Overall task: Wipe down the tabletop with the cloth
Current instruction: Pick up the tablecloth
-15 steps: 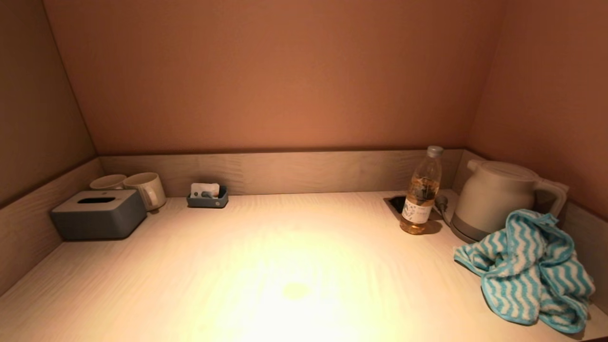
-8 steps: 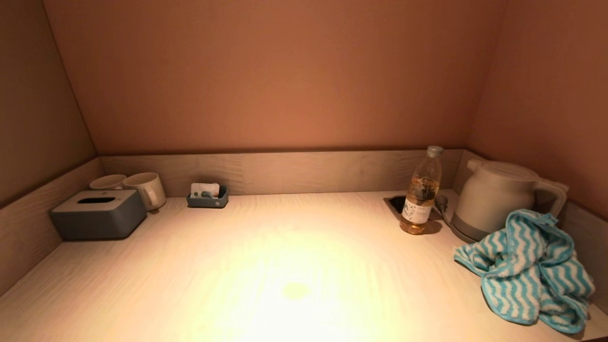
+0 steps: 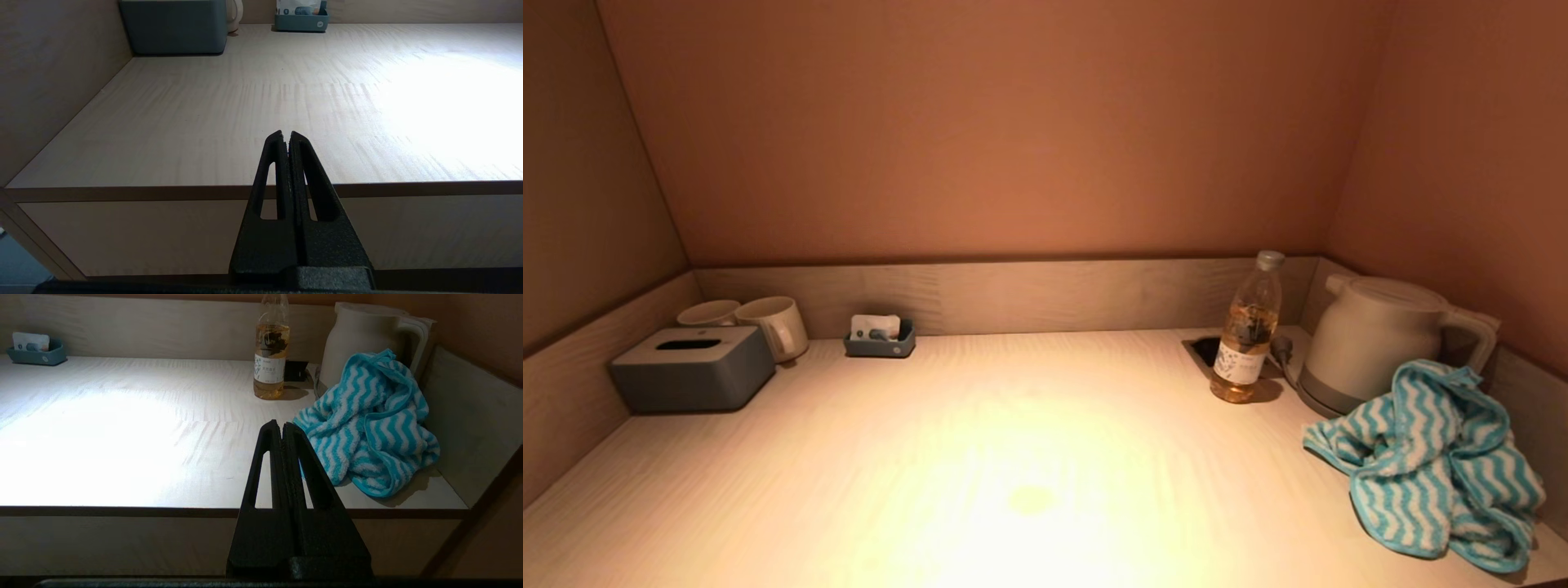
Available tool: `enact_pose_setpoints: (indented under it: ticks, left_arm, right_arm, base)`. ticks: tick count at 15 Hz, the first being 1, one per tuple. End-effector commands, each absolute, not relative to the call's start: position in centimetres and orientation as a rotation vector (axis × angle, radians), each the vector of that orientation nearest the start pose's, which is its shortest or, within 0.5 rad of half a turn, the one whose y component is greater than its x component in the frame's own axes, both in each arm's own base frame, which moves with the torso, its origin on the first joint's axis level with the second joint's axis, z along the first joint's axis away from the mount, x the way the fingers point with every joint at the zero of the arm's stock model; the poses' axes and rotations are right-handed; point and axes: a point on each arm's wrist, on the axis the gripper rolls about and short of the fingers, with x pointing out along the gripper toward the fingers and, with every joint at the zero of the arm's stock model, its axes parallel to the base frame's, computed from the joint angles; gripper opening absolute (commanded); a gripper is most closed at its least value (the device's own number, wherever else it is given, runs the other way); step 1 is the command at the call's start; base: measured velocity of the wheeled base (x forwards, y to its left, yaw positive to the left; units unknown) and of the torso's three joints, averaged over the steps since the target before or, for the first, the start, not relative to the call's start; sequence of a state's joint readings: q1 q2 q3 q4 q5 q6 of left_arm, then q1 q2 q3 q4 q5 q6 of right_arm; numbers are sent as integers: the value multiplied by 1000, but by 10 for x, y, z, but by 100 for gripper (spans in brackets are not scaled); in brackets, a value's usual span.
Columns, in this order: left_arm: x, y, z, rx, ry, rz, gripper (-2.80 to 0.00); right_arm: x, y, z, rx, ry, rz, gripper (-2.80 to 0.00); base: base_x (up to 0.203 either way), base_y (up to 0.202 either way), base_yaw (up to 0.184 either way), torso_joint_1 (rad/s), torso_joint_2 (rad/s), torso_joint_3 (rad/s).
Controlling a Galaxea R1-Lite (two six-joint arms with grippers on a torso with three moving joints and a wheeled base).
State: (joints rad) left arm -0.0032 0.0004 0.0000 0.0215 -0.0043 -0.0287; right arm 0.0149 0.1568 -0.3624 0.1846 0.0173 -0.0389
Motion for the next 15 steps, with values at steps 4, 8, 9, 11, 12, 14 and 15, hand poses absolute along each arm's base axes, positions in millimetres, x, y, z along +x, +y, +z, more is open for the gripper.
enact_pose_setpoints:
  ticks: [4,8,9,11,12,14,15]
  left_arm:
    - [-23,0,73,-29,22,-7,-280]
    - [-23,0,73,-29,22,-7,-280]
    - [-23,0,73,-29,22,-7,-280]
    - [-23,0,73,-29,22,-7,-280]
    - [-23,0,73,-29,22,-7,-280]
    - [-23,0,73,-29,22,-7,-280]
    - [-23,0,73,-29,22,-7,-280]
  right_arm:
    - [17,-1,210,-48,208,-39,-280]
    - [85,-3,236,-72,344,-151,-280]
    - [109,-4,236,-79,382,-182,-280]
    - [163,-9,228,-92,464,-254,-280]
    - [189,-13,221,-98,499,-293,-280]
    - [230,-22,204,-106,556,-361,-280]
    - [245,-27,196,-111,579,-392,-280]
  base:
    - [0,0,0,0,0,0]
    - [0,0,0,0,0,0]
    - [0,0,0,0,0,0]
    - [0,0,0,0,0,0]
    - [0,0,0,0,0,0]
    - [0,0,0,0,0,0]
    - [0,0,0,0,0,0]
